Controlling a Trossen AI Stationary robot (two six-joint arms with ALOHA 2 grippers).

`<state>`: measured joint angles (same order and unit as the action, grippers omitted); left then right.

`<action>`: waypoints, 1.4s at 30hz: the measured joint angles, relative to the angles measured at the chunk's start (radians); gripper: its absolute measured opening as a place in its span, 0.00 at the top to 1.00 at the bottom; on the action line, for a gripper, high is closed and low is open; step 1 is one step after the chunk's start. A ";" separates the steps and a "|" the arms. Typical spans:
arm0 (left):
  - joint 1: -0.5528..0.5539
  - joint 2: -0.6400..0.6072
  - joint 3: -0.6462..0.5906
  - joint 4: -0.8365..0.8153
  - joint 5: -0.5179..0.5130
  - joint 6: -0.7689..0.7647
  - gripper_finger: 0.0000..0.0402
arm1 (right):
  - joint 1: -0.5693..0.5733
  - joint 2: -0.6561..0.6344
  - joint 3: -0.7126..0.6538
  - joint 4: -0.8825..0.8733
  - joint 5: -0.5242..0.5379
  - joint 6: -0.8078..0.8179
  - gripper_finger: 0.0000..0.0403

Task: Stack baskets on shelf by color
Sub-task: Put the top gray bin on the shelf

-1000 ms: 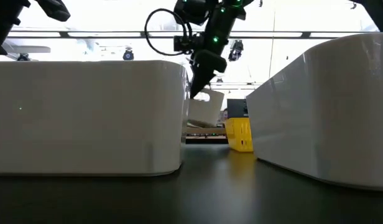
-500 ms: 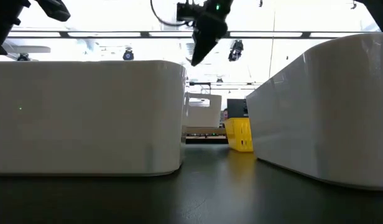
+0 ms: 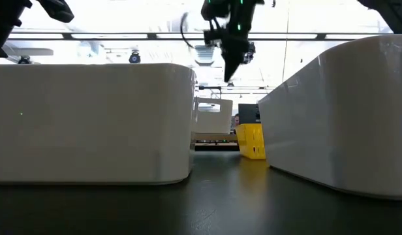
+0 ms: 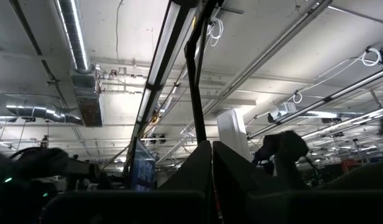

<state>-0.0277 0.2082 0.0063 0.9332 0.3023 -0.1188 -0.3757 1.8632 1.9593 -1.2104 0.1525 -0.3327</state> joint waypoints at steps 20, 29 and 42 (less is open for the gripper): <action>0.000 0.000 0.000 0.000 0.000 -0.001 1.00 | -0.091 0.003 -0.309 0.368 -0.309 0.107 0.98; 0.000 0.000 0.000 0.000 0.000 -0.001 1.00 | -0.094 0.003 -0.263 0.372 -0.222 0.087 0.98; 0.000 -0.001 0.000 0.000 0.000 -0.001 1.00 | -0.043 0.010 -0.344 0.551 -0.310 0.161 0.98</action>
<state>-0.0273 0.2070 0.0063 0.9337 0.3023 -0.1196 -0.4189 1.8736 1.6157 -0.6592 -0.1576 -0.1714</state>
